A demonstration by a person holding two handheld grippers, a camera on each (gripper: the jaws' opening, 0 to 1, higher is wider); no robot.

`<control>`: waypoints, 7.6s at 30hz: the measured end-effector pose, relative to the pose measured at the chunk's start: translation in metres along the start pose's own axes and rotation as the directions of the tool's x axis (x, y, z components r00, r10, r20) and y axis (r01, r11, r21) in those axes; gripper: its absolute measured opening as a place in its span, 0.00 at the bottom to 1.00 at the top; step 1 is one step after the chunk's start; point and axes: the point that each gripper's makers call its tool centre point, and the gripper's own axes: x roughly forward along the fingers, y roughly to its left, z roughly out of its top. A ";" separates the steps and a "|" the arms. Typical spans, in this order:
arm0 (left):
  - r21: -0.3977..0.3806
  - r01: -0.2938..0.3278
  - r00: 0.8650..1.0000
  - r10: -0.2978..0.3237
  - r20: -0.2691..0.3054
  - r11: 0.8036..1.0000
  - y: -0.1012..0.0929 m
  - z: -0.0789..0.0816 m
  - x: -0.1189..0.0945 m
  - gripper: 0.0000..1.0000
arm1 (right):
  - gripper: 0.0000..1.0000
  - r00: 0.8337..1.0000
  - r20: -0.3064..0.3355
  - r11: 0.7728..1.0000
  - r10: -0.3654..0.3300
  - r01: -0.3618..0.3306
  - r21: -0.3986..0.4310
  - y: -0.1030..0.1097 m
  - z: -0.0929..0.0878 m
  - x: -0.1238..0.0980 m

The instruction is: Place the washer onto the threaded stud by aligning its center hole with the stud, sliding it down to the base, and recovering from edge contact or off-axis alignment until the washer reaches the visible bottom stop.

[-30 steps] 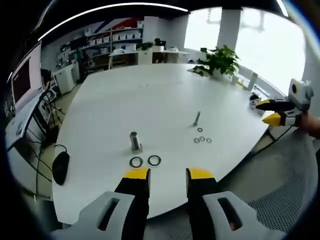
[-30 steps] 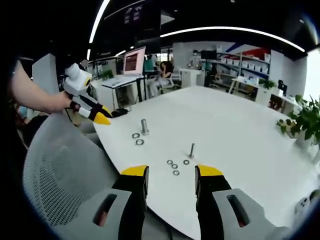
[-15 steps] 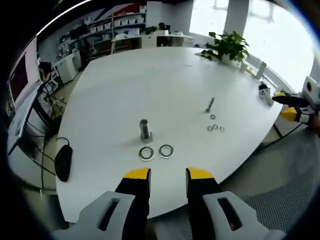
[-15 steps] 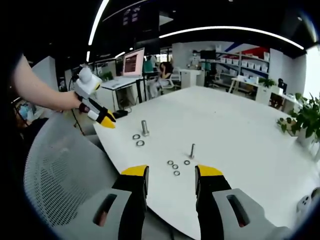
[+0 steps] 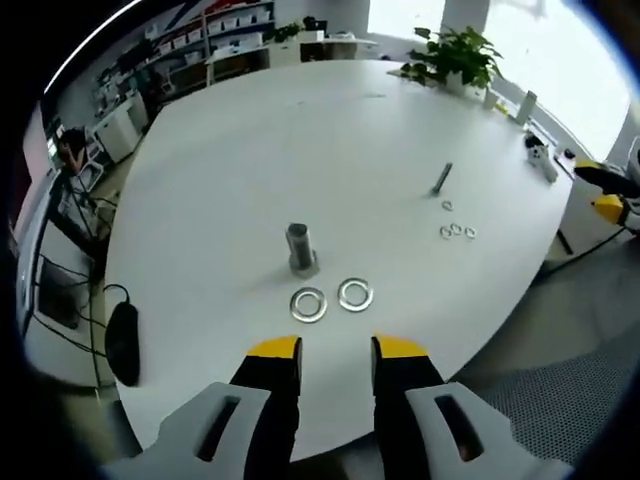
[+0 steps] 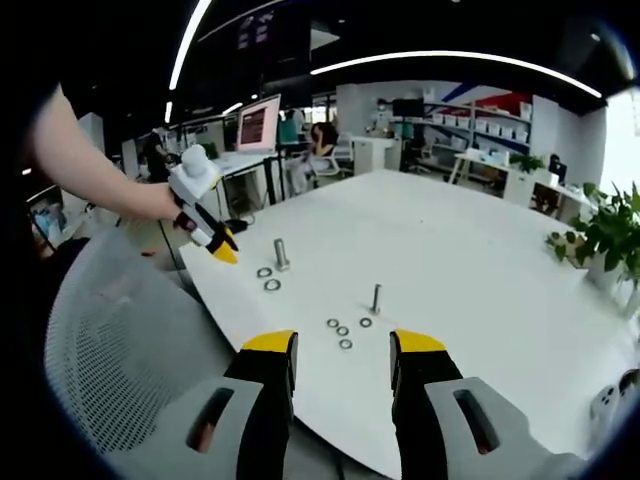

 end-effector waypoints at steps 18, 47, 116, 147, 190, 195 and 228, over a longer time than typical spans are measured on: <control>0.033 0.012 0.993 -0.008 -0.122 0.999 0.020 -0.007 0.038 0.25 | 0.39 0.999 -0.021 0.999 -0.034 0.034 -0.009 -0.006 -0.004 0.000; 0.144 0.070 0.976 -0.038 -0.215 0.987 0.021 0.002 0.073 0.27 | 0.39 0.998 -0.039 0.998 -0.059 0.059 -0.005 -0.011 -0.008 -0.001; 0.275 0.090 0.945 0.005 -0.326 0.957 0.019 0.005 0.078 0.20 | 0.39 0.997 -0.039 0.997 -0.072 0.072 0.001 -0.015 -0.008 -0.001; 0.312 0.093 0.965 -0.009 -0.261 0.945 0.019 0.011 0.060 0.19 | 0.39 0.997 -0.033 0.997 -0.071 0.072 0.005 -0.015 -0.007 -0.001; 0.388 0.061 0.993 -0.016 -0.118 0.919 0.019 0.082 0.039 0.00 | 0.39 0.997 -0.035 0.998 -0.063 0.063 0.005 -0.014 -0.008 0.000; 0.383 0.095 0.992 -0.053 -0.118 0.919 0.004 0.076 0.037 0.00 | 0.39 0.997 -0.034 0.998 -0.066 0.066 0.006 -0.015 -0.008 0.000; 0.084 -0.142 0.985 0.133 0.110 0.986 0.105 -0.021 -0.060 0.00 | 0.39 0.996 -0.081 1.000 -0.025 0.025 -0.005 -0.006 -0.015 0.004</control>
